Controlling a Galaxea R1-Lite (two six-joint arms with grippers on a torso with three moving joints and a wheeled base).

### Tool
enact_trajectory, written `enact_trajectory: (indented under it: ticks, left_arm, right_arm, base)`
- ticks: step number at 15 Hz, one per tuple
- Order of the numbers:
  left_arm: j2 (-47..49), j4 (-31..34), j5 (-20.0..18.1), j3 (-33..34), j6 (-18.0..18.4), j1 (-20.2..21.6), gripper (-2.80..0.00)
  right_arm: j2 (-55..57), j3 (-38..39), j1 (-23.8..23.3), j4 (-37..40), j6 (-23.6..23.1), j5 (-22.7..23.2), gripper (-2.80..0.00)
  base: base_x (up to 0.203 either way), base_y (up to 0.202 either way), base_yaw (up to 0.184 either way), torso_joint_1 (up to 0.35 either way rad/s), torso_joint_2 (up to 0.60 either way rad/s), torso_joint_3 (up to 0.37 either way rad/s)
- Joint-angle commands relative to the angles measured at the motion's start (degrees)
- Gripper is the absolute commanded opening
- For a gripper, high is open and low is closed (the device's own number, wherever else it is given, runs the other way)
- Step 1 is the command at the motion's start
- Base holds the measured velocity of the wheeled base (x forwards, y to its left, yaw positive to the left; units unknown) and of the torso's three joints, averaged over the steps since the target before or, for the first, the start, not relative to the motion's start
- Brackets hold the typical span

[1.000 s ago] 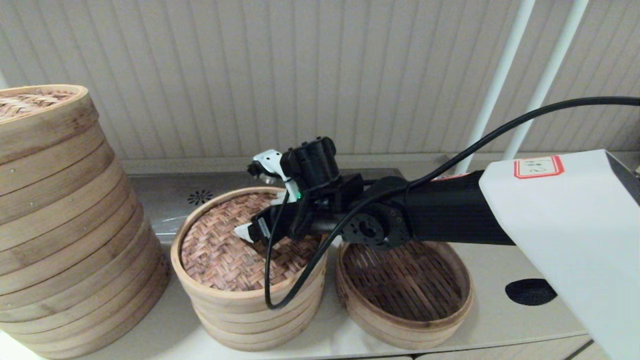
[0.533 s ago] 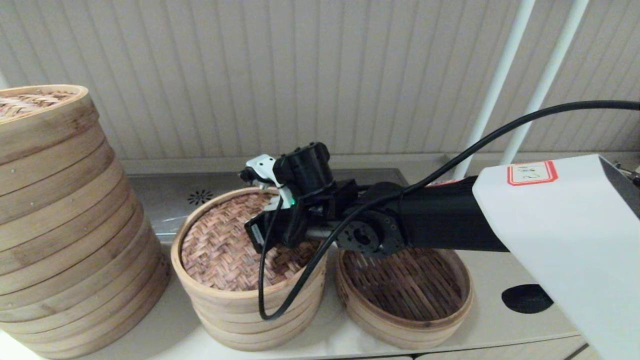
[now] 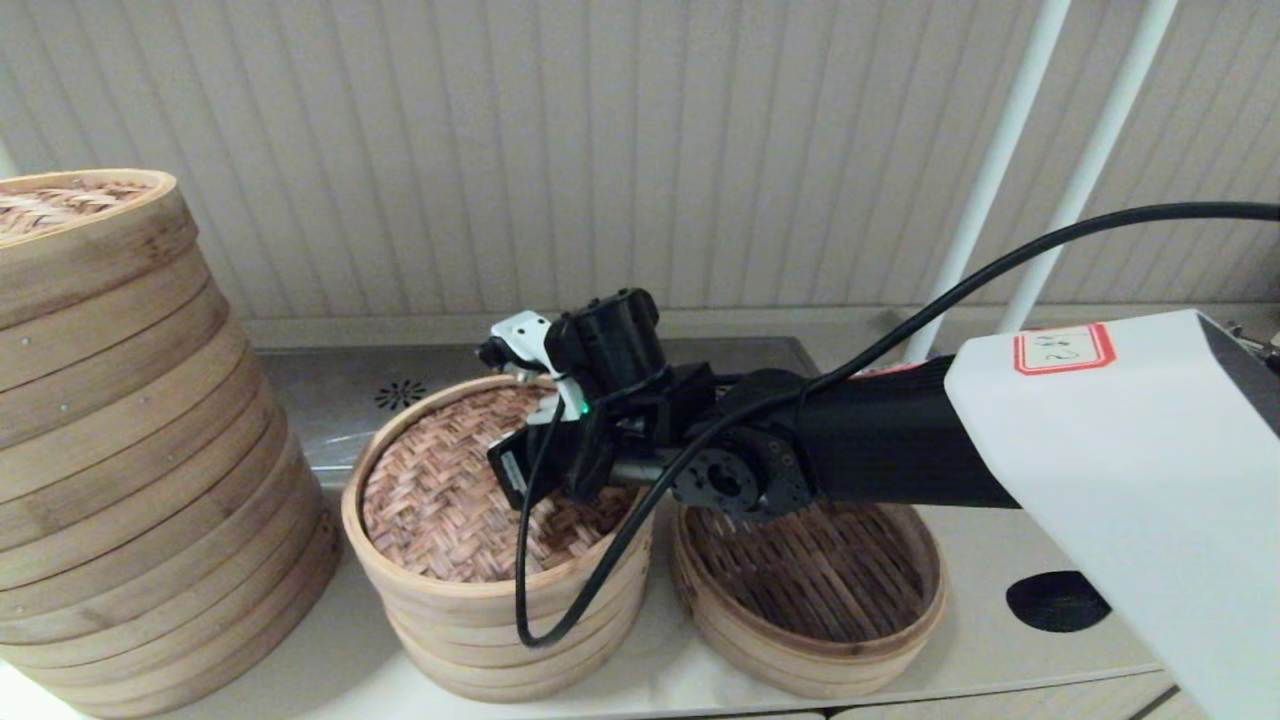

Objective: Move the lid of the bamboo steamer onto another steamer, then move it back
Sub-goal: Pick up the steamer, then put the steamer

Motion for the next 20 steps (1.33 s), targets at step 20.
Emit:
enact_trajectory:
  ticks: [20]
  left_arm:
    - [0.1,0.0,0.0,0.0,0.1,0.0,-2.80]
  right_arm:
    - [-6.3,-1.1,-3.1,0.2,0.2,-0.8,-2.80]
  base:
    - [0.000,0.000,0.000,0.000,0.00,0.000]
